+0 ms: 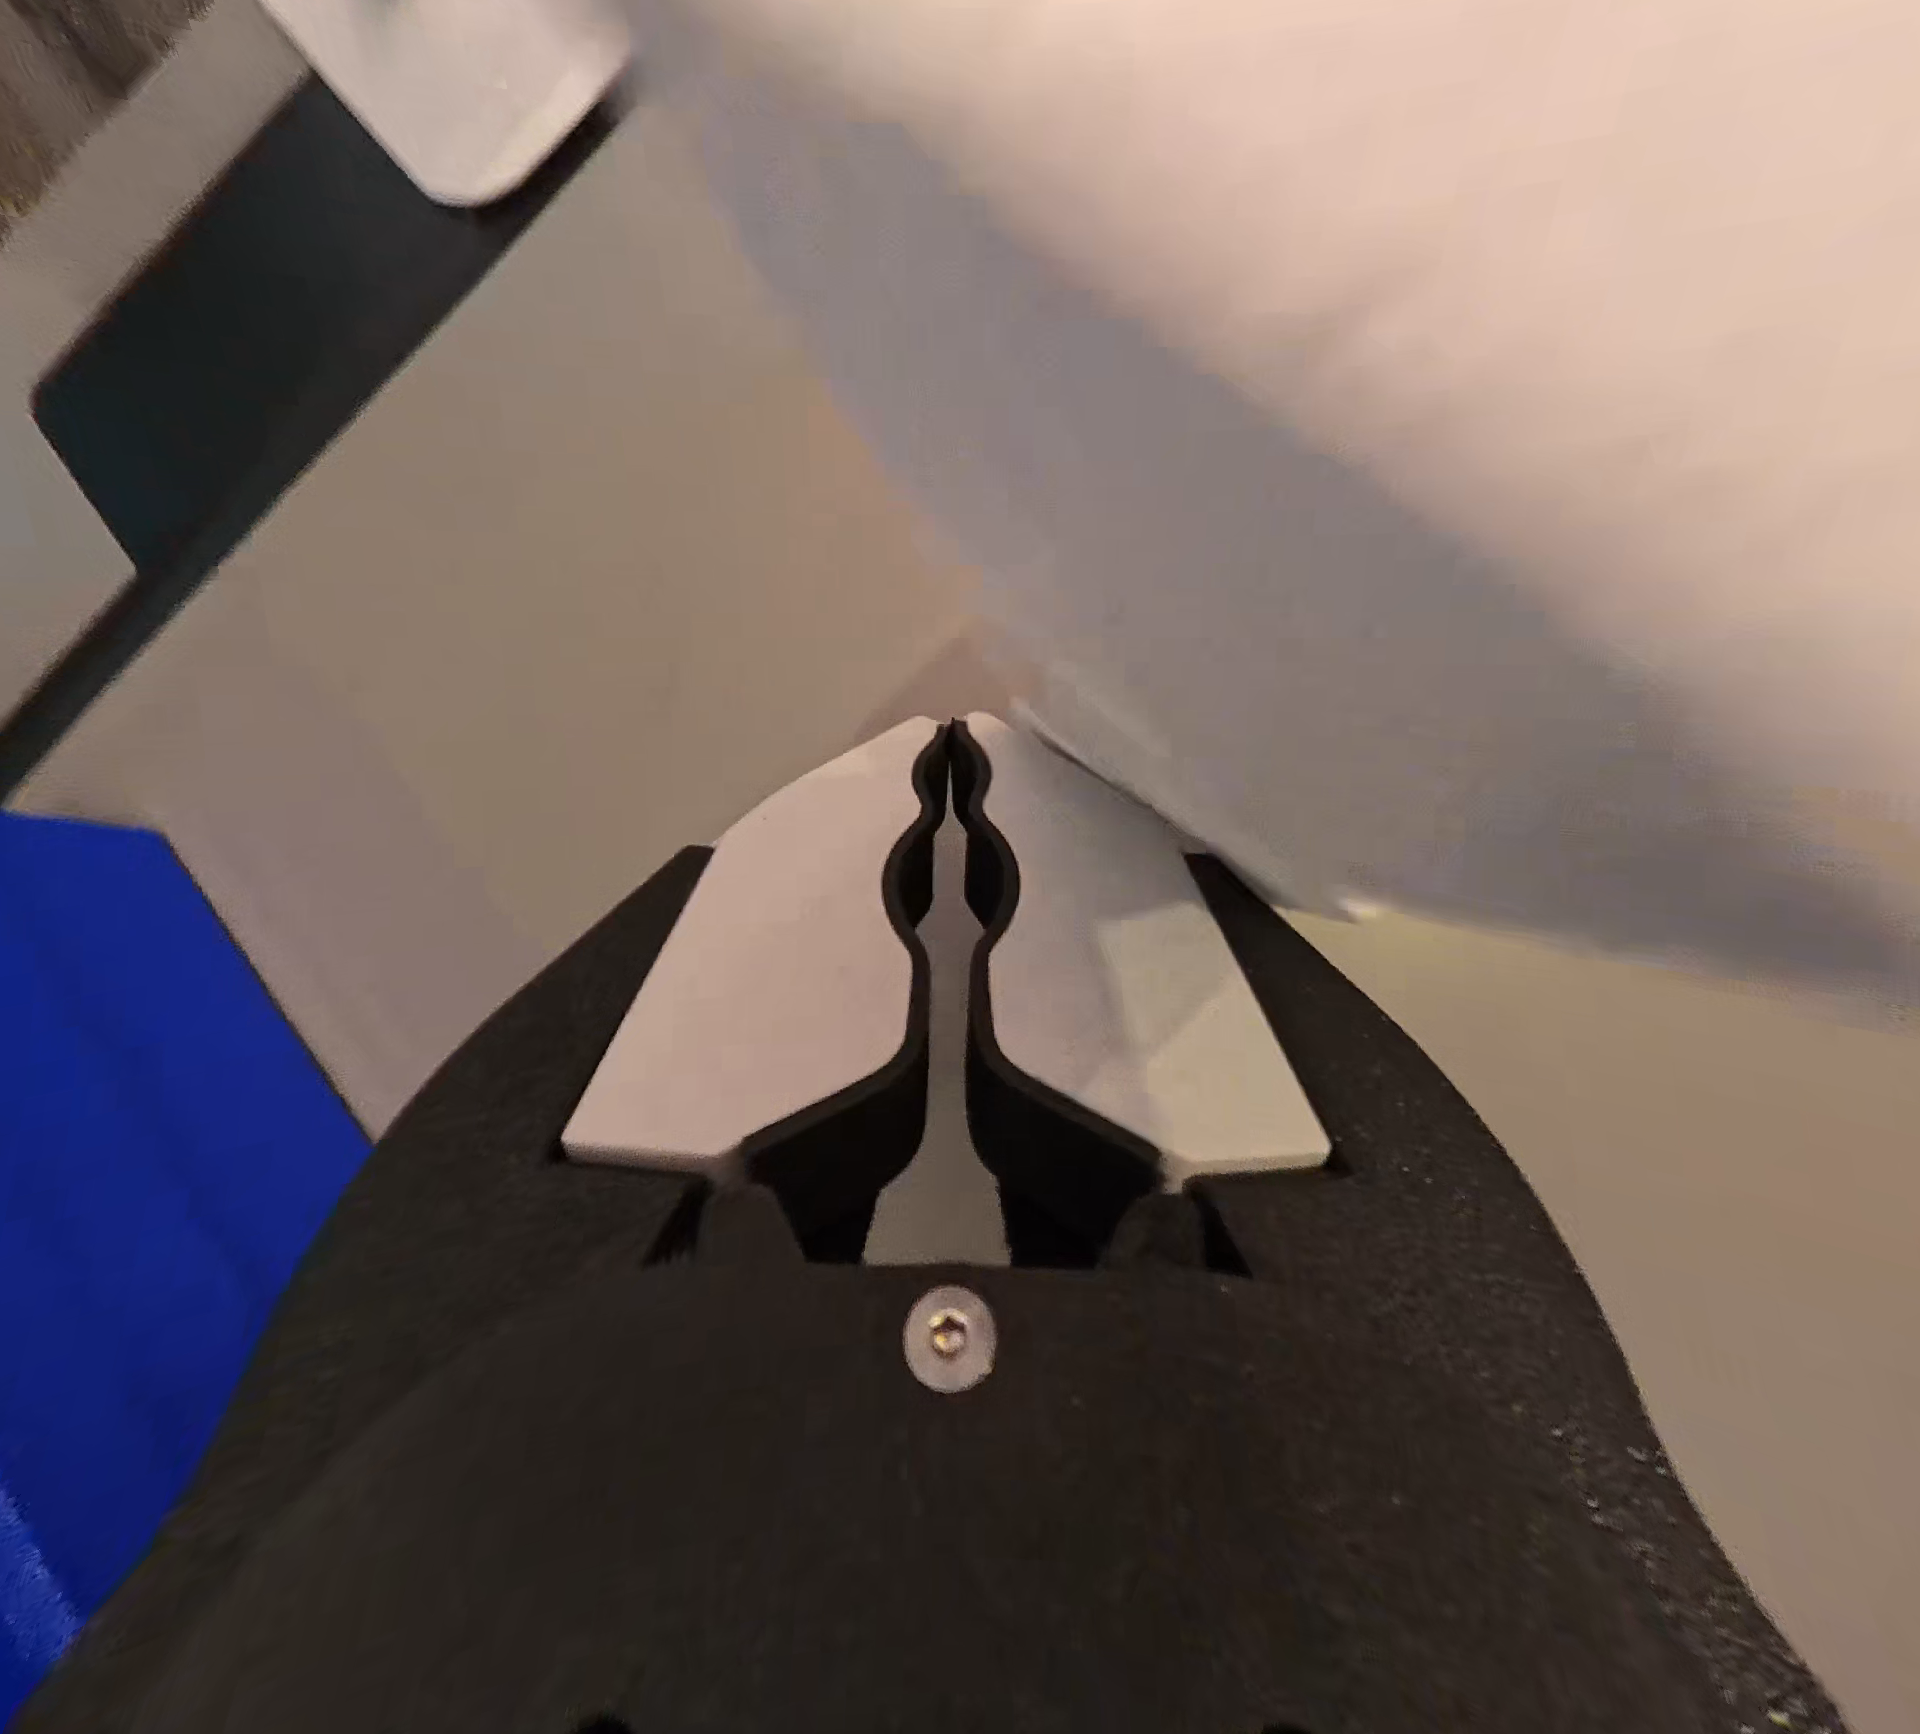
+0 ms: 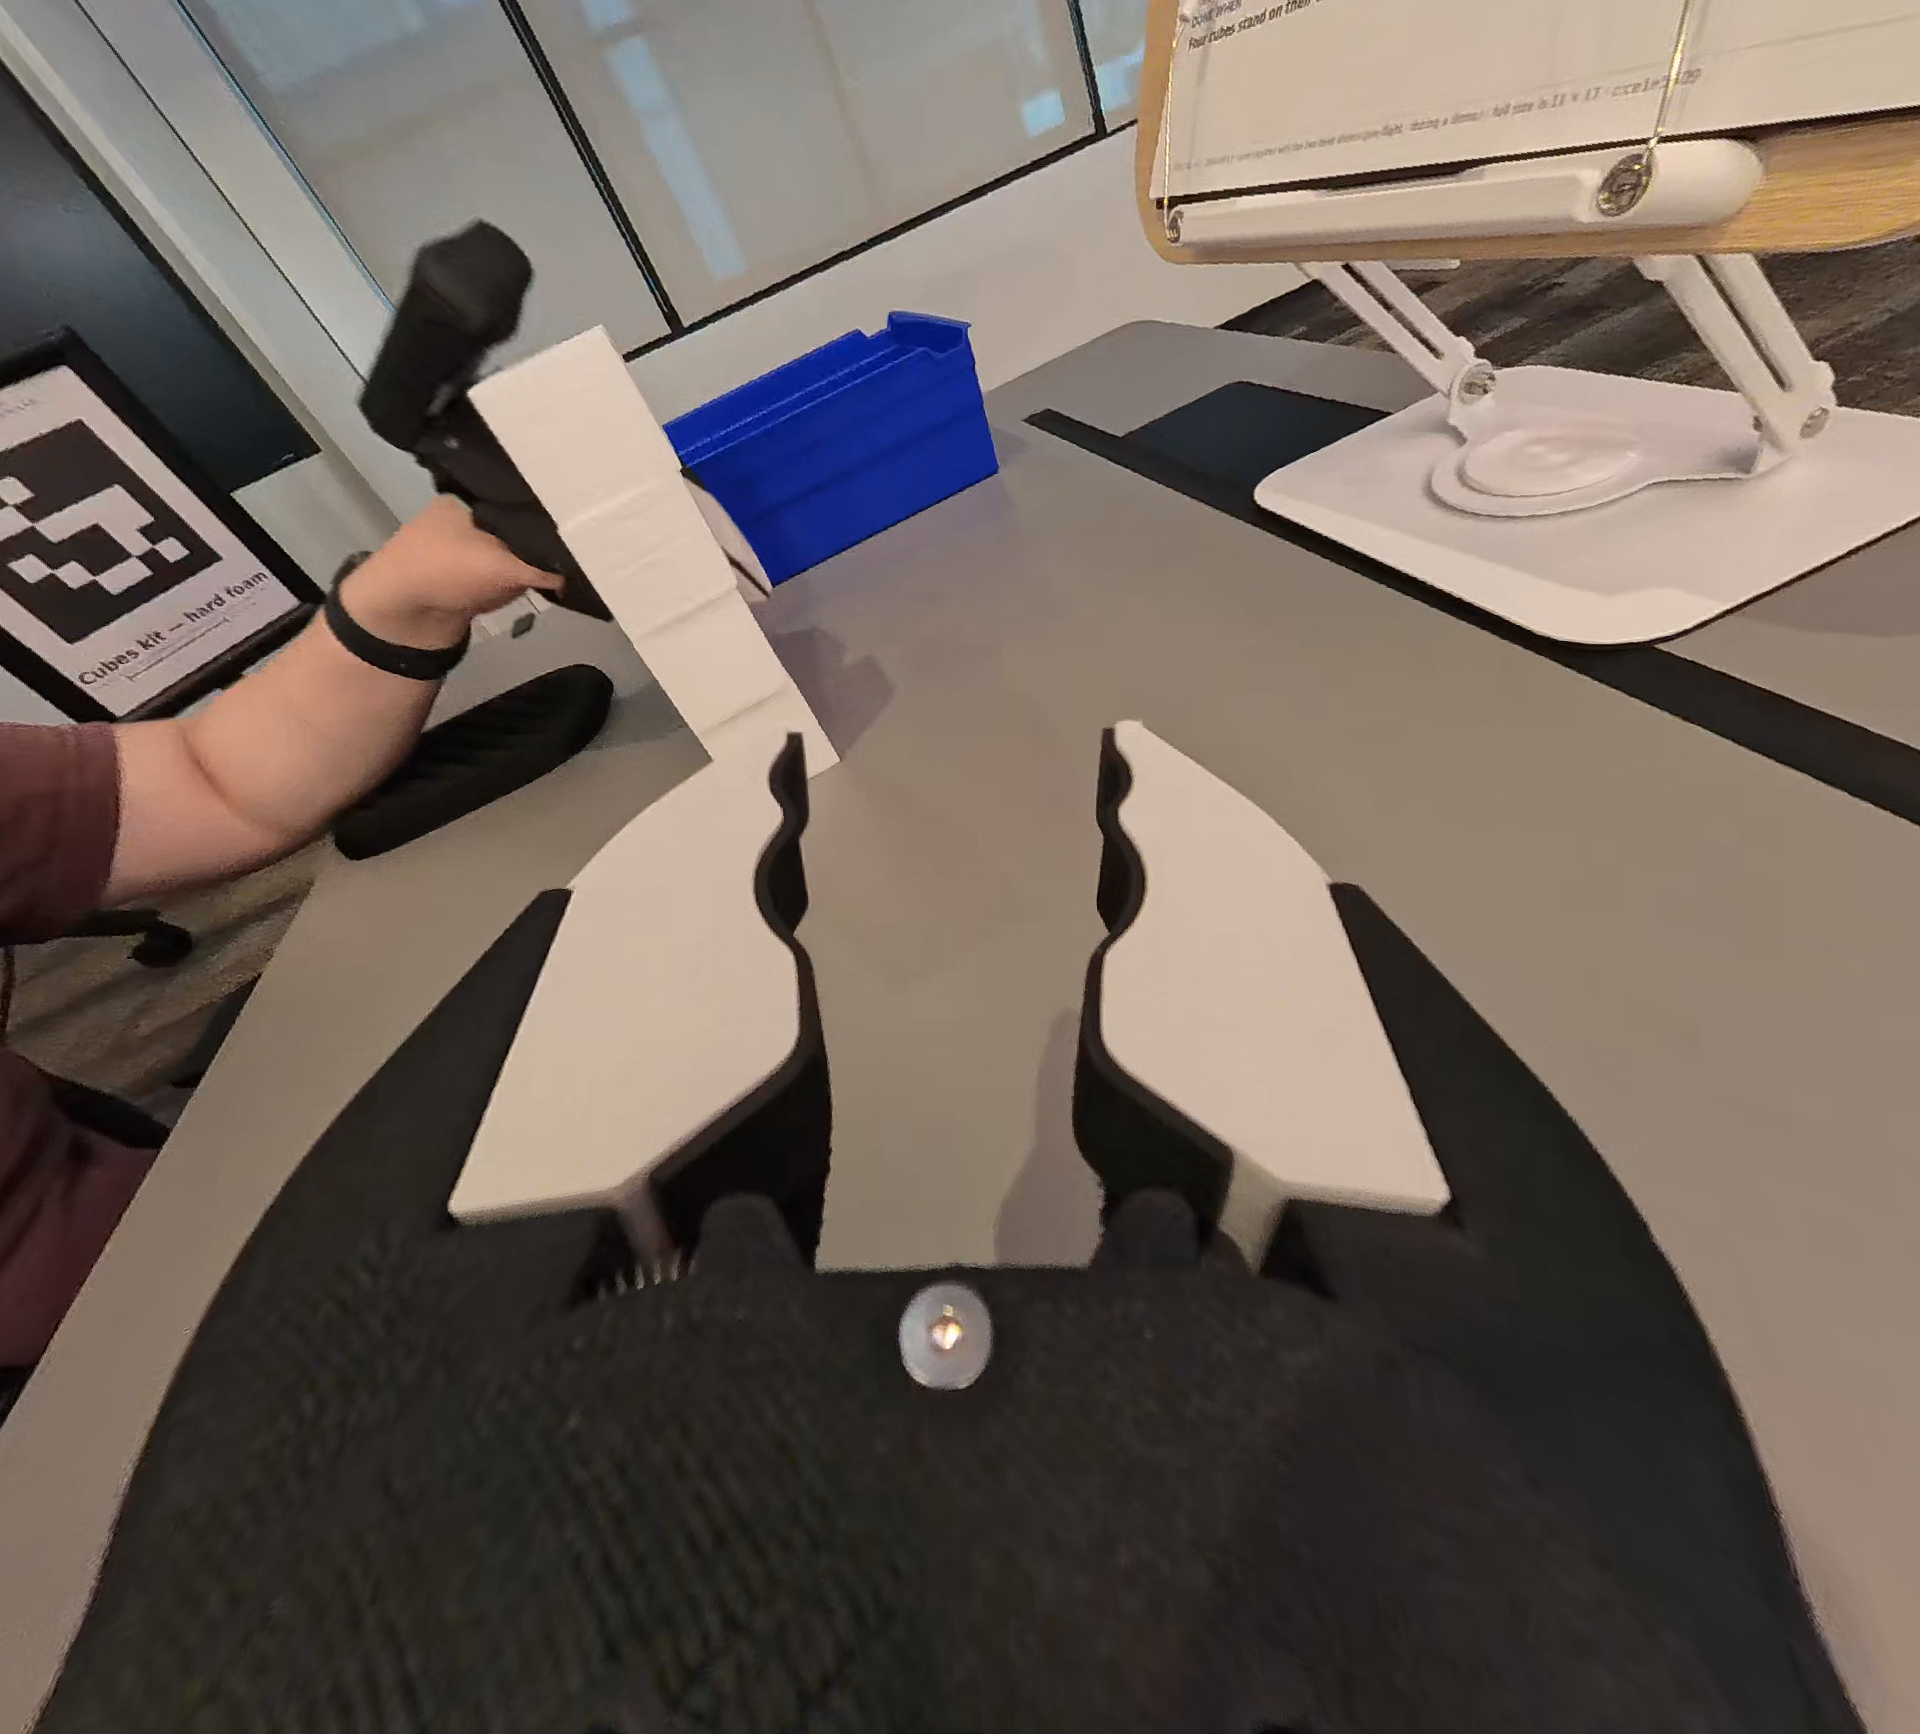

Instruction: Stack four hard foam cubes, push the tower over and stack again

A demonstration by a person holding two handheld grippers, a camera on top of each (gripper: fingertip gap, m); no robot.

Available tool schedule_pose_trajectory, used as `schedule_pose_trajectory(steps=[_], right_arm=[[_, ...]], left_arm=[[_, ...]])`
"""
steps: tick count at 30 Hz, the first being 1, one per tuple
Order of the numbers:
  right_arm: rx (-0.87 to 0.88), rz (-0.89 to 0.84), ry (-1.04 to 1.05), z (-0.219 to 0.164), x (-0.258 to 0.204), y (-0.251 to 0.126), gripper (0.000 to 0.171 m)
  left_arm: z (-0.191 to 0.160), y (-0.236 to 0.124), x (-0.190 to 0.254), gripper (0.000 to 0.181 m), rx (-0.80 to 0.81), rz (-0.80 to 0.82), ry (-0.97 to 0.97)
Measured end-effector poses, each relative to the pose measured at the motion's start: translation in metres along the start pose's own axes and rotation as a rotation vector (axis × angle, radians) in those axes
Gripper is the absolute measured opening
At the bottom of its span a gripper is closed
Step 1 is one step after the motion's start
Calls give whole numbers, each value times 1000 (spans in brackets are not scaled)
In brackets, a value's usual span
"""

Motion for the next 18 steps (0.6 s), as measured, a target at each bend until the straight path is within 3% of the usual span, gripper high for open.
schedule_pose_trajectory(steps=[6, 11, 14, 17, 18], right_arm=[[22, -36, 20, 1, 8, -20, 54], [30, -111, 32, 1, 13, -50, 55], [19, -143, 28, 2, 12, -67, 56], [-24, -130, 26, -1, 9, -77, 59], [-61, -146, 8, -4, 8, -79, 63]], left_arm=[[50, -8, 41, 0, 47, 76, 175], [56, -4, 36, 0, 128, 46, 156], [46, -2, 19, 26, 189, -61, 115], [30, 3, 3, 67, 251, -294, 14], [24, 5, -2, 73, 240, -361, -13]])
Point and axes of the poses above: each gripper's, where its closed fingertips meet, y out along the fingers, z out of its top, x = y × z across the jaws, the point moved 10 cm from there along -y, back along the fingers, and after that the axes turned 8 degrees about -y, right-handed, at the moved point
